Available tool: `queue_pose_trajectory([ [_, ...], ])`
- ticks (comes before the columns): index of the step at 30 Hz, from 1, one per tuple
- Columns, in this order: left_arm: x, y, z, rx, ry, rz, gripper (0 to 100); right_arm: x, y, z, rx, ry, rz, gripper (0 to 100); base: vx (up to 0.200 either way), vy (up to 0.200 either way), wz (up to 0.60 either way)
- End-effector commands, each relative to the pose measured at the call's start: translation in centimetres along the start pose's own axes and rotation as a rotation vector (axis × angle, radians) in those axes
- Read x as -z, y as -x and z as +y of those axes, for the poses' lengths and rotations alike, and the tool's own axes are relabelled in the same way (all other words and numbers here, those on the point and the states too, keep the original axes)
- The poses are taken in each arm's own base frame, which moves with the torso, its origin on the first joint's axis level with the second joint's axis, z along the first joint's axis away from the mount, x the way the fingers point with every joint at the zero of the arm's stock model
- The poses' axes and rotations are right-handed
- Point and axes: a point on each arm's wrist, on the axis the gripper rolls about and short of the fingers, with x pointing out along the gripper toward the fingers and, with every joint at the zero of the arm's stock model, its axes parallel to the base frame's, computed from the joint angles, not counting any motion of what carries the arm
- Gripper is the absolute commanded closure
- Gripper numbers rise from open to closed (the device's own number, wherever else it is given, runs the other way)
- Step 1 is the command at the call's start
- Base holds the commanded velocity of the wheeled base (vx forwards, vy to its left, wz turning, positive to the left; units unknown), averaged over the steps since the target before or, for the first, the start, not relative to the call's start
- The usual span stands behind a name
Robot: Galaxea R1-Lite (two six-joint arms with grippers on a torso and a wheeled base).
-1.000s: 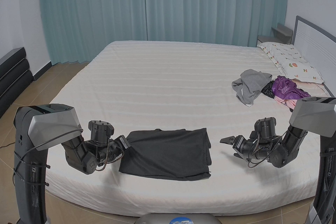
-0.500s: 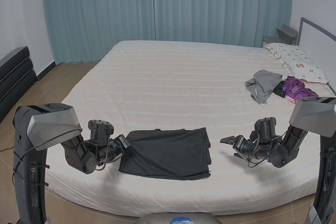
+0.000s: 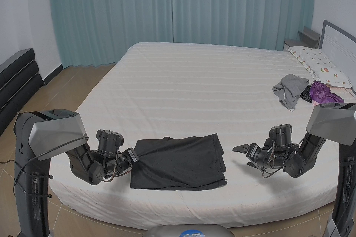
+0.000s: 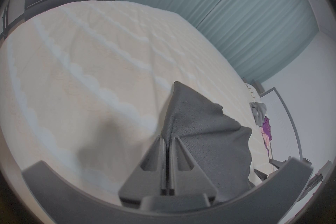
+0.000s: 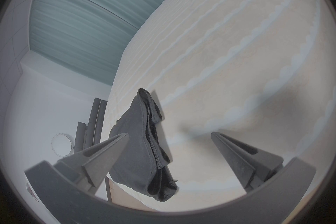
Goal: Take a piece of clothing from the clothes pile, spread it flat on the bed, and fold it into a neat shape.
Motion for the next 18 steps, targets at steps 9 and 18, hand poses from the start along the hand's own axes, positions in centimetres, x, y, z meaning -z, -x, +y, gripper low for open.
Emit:
queue_pose_trajectory([
  [9, 0.28, 0.00, -0.53, 0.006, -0.008, 0.011, 0, 0.03, -0.04, -0.05, 0.001, 0.000, 0.001, 0, 0.000, 0.000, 0.00],
  [18, 0.20, -0.09, -0.52, 0.008, -0.008, 0.004, 0, 0.03, -0.04, -0.05, 0.001, 0.000, 0.001, 0, 0.000, 0.000, 0.00],
])
